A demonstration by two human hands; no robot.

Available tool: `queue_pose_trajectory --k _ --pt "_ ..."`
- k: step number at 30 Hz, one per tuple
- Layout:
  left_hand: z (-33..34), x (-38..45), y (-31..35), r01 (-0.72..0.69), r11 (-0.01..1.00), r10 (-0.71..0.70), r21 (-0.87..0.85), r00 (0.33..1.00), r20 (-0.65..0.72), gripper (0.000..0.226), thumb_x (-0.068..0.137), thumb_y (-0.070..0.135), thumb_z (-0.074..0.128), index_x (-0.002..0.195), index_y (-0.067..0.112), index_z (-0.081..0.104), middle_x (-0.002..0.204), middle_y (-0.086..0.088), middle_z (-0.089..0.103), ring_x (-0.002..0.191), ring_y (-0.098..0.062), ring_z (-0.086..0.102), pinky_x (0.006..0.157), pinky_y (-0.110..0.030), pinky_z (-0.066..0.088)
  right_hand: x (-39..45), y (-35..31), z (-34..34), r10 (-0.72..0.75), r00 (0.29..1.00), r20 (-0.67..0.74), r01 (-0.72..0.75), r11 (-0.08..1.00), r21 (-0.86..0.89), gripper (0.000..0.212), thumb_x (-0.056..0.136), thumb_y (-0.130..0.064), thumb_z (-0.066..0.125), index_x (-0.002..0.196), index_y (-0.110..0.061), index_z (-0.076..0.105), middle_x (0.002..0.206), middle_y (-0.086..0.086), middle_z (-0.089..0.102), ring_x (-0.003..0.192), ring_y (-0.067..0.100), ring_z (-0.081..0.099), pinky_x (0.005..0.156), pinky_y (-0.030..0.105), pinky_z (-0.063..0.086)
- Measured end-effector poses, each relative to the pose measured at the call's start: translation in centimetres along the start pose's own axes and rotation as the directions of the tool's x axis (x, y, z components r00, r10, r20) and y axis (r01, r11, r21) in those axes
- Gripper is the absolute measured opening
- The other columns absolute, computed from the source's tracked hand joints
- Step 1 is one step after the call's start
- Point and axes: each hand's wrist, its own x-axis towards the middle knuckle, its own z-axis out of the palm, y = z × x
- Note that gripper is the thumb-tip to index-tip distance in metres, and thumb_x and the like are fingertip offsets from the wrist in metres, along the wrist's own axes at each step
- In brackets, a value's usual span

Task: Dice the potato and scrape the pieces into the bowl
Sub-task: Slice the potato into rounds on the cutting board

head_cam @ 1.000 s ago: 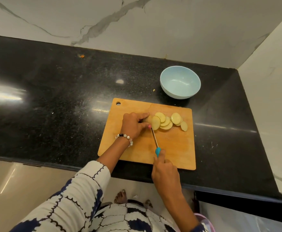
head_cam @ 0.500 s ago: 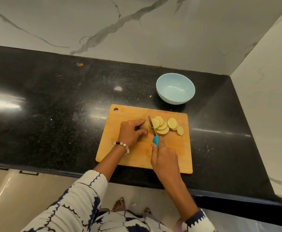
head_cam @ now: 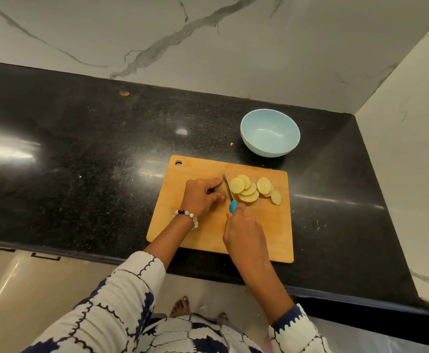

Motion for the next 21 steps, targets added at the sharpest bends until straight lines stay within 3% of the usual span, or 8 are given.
queue_pose_trajectory --k 4,11,14,18,21 --pt "-0.3 0.2 0.1 -0.026 1.0 0.025 0.012 0.999 0.034 0.051 0.071 0.007 0.077 0.119 0.006 0.06 0.121 -0.01 0.062 0.117 -0.017 0.056 0.105 -0.03 0.041 0.5 -0.4 -0.5 -0.009 1.0 0.009 0.009 0.999 -0.054 0.044 0.102 -0.017 0.032 0.141 0.001 0.026 0.096 0.01 0.061 0.077 0.019 0.057 0.06 0.025 0.038" --pt "-0.2 0.0 0.0 -0.054 0.998 0.054 0.045 0.999 0.002 0.046 0.074 0.008 0.075 0.118 0.007 0.062 0.118 -0.01 0.064 0.113 -0.018 0.059 0.101 -0.023 0.043 2.4 -1.1 -1.6 -0.06 0.996 0.065 0.062 0.997 -0.034 0.028 0.099 -0.011 0.036 0.123 0.0 0.046 0.105 0.014 0.058 0.085 0.024 0.06 0.062 0.025 0.037" --pt "0.0 -0.4 0.1 -0.085 0.994 0.088 0.075 0.996 -0.027 0.047 0.073 0.009 0.075 0.118 0.007 0.062 0.116 -0.012 0.065 0.108 -0.02 0.062 0.097 -0.024 0.045 2.1 -1.3 -1.1 -0.047 0.998 0.047 0.048 0.999 -0.016 0.03 0.1 -0.01 0.034 0.126 0.002 0.043 0.105 0.015 0.058 0.085 0.025 0.061 0.062 0.026 0.039" --pt "0.4 -1.0 0.3 -0.113 0.987 0.123 0.11 0.988 -0.094 0.046 0.071 0.008 0.074 0.116 0.008 0.065 0.106 -0.014 0.069 0.094 -0.026 0.066 0.086 -0.035 0.052 1.5 -1.1 -0.3 0.005 0.998 0.06 -0.007 1.0 0.021 0.034 0.099 -0.01 0.035 0.131 0.002 0.036 0.1 0.013 0.061 0.078 0.022 0.058 0.062 0.026 0.038" --pt "0.7 -1.1 0.2 -0.098 0.987 0.114 0.131 0.986 -0.12 0.042 0.072 0.015 0.07 0.113 0.007 0.066 0.102 -0.015 0.07 0.09 -0.028 0.066 0.082 -0.033 0.052 -0.3 -0.6 0.7 0.047 0.989 0.142 -0.048 0.999 0.005 0.047 0.099 -0.009 0.035 0.142 0.001 0.02 0.101 0.012 0.06 0.077 0.02 0.054 0.063 0.026 0.037"
